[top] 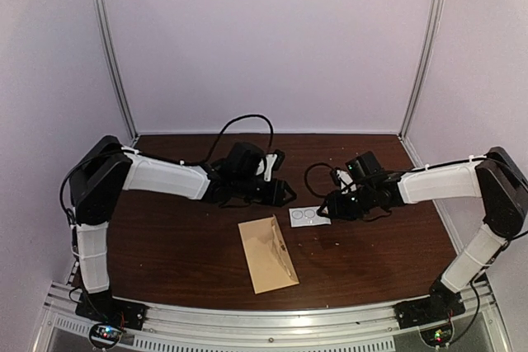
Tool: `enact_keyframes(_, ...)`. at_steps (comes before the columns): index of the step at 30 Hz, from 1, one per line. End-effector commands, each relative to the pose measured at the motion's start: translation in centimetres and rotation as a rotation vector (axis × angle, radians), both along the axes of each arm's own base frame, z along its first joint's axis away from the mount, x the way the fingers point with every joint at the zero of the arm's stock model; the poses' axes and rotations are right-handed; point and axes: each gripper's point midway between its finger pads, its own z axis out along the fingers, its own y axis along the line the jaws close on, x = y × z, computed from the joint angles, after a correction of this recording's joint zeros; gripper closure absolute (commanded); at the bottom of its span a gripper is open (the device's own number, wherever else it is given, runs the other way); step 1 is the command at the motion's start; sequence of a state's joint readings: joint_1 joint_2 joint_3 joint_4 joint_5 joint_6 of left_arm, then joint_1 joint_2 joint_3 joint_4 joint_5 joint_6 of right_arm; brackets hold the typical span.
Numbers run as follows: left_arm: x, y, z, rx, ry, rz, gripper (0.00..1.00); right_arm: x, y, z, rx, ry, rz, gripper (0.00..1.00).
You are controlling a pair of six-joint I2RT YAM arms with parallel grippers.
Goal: Place the letter into the envelope and seal it
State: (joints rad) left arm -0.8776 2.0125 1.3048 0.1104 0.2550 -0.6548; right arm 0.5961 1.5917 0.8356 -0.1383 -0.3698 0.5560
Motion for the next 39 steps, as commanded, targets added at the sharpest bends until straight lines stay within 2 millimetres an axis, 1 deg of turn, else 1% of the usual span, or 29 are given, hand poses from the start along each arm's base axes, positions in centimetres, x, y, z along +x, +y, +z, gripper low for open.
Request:
enact_keyframes(1, 0.4, -1.7, -0.1, -0.036, -0.020, -0.069, 0.57, 1.9, -1.3, 0.0, 0.022, -0.036, -0.042, 0.60)
enact_keyframes(5, 0.5, -2.5, -1.4, -0.042, 0.003, -0.089, 0.57, 2.8, -1.8, -1.0, 0.027, -0.025, -0.048, 0.65)
enact_keyframes(10, 0.4, -3.1, -2.6, -0.045, 0.020, -0.107, 0.58, 3.7, -1.5, -1.6, 0.040, -0.018, -0.041, 0.69)
enact_keyframes(15, 0.2, -3.0, -4.0, -0.029, 0.038, -0.111, 0.58, 4.6, -1.4, -2.0, 0.038, -0.021, -0.041, 0.71)
enact_keyframes(18, 0.1, -2.8, -5.0, -0.014, 0.050, -0.110, 0.58, 5.0, -1.7, -2.4, 0.029, -0.019, -0.054, 0.71)
enact_keyframes(26, -0.4, -2.2, -6.9, 0.016, 0.076, -0.107, 0.61, 5.4, -1.8, -3.2, 0.031, 0.002, -0.051, 0.75)
enact_keyframes(31, -0.6, -2.0, -7.7, 0.024, 0.090, -0.106, 0.62, 5.4, -1.5, -3.6, 0.041, 0.018, -0.041, 0.78)
enact_keyframes(33, -0.7, -1.9, -8.1, 0.028, 0.096, -0.105, 0.62, 5.7, -1.2, -3.5, 0.058, 0.008, -0.035, 0.79)
enact_keyframes(37, -1.0, -1.7, -8.9, 0.033, 0.118, -0.107, 0.62, 5.4, -0.7, -3.8, 0.079, 0.026, -0.020, 0.80)
enact_keyframes(39, -1.0, -1.7, -8.9, 0.033, 0.121, -0.108, 0.62, 5.3, -0.6, -4.1, 0.083, 0.035, -0.014, 0.81)
